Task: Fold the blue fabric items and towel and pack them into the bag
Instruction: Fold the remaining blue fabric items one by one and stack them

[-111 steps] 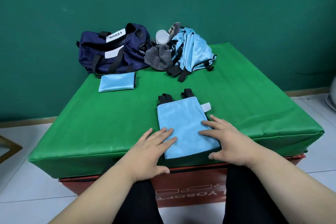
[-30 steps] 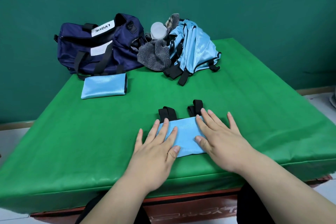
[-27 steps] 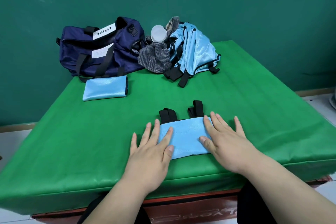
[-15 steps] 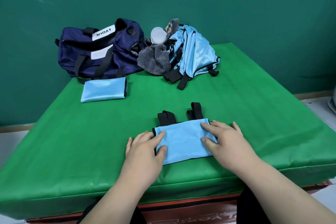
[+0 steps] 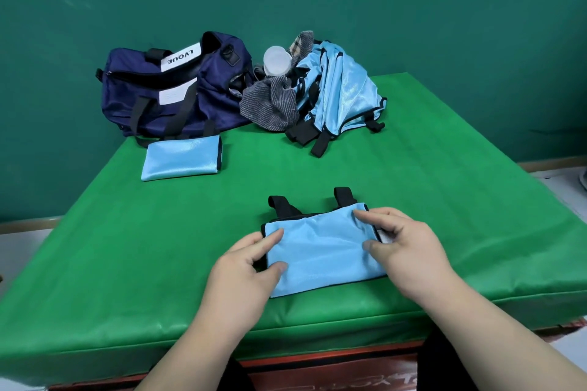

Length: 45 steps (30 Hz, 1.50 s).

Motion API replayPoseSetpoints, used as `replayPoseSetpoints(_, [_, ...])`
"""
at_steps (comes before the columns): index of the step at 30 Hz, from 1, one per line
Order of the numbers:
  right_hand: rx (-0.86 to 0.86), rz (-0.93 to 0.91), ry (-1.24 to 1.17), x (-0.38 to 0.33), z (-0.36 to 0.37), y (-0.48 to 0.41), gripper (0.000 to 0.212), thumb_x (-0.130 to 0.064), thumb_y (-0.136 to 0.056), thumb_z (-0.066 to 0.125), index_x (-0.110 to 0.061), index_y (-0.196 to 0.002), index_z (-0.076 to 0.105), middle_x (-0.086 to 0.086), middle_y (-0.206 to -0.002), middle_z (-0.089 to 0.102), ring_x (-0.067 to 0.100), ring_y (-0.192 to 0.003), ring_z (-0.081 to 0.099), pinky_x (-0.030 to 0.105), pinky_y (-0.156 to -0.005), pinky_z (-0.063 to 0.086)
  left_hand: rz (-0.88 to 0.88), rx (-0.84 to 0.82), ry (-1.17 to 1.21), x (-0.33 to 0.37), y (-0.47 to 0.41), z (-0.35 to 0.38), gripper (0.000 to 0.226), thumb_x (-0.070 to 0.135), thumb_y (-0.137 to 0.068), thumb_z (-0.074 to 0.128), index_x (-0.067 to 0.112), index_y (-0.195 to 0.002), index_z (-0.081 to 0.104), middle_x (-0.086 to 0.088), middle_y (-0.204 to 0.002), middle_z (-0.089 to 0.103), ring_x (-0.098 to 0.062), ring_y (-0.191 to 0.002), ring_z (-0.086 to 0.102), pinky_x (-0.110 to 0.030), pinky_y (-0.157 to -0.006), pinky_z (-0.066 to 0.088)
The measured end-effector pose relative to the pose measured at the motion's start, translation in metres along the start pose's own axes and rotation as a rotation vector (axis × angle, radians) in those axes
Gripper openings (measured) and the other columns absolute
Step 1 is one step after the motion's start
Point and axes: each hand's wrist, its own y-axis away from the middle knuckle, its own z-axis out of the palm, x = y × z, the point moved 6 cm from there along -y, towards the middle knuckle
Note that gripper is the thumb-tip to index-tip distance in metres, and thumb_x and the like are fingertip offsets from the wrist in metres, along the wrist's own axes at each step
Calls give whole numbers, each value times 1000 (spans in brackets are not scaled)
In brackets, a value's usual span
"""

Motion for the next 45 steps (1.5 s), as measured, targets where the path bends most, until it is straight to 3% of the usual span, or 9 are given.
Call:
replayPoseSetpoints(4, [-24,97,-403,1,6,4,56,24,-76,65,-28,-91,78,-4,-108,74,5,-94,67,12,-83,49,-89,-6,304,-10,3,-7,54,-1,-76,80,47,-100,74,15,-67,41,-12,-63,31,-19,-58,23])
replayPoseSetpoints(9, [-71,129,-580,0,18,16,60,27,-74,61,-24,-97,81,5,-110,75,18,-104,64,33,-99,45,-220,-67,646,-19,14,-17,52,-2,-60,84,30,-101,79,-5,-94,67,-20,-90,55,-36,-90,44])
replayPoseSetpoints(14, [-93,122,-617,-12,33,15,58,27,-72,64,-23,-95,81,2,-94,67,16,-90,57,19,-91,40,-249,-80,757,-25,13,-41,56,-3,-53,74,13,-107,73,-17,-103,74,-23,-95,69,-35,-96,53])
replayPoseSetpoints(21, [-170,124,-589,-38,89,-16,51,8,-61,75,-24,-100,80,5,-99,61,21,-91,56,37,-102,41,-214,-63,633,-40,-18,-98,55,-21,-65,75,14,-108,72,-9,-98,76,-14,-87,71,-19,-75,57])
replayPoseSetpoints(27, [-159,76,-535,-86,161,-77,57,28,-73,58,-24,-89,78,-19,-82,71,-7,-68,58,5,-65,41,-193,29,475,-68,-87,-163,52,-20,-77,68,22,-105,73,-1,-88,77,-12,-77,69,-15,-73,54])
replayPoseSetpoints(30, [-127,75,-577,-104,200,-118,57,25,-74,58,-27,-90,76,-14,-61,55,6,-60,47,12,-56,36,-174,98,433,-79,-137,-194,52,-21,-78,66,22,-105,72,-8,-92,77,-16,-81,71,-19,-75,57])
replayPoseSetpoints(34, [-46,130,-654,-118,246,-185,56,23,-71,55,-25,-89,77,4,-82,54,20,-75,42,28,-66,36,-144,135,327,-92,-209,-225,51,-18,-79,68,25,-107,73,-10,-92,77,-18,-79,69,-31,-85,56])
replayPoseSetpoints(39, [-46,57,-315,-104,277,-227,56,17,-75,54,-21,-109,76,-10,-90,66,5,-69,53,11,-64,40,-161,63,110,-133,-274,-217,52,-10,-77,73,38,-96,77,-4,-81,71,-10,-68,58,-25,-75,51])
replayPoseSetpoints(45, [-143,-125,63,-92,291,-238,55,9,-81,56,-16,-130,66,-8,-126,55,9,-108,52,5,-83,32,-190,57,212,-170,-292,-200,52,-16,-80,66,31,-100,73,-13,-96,76,-19,-82,65,-29,-84,54])
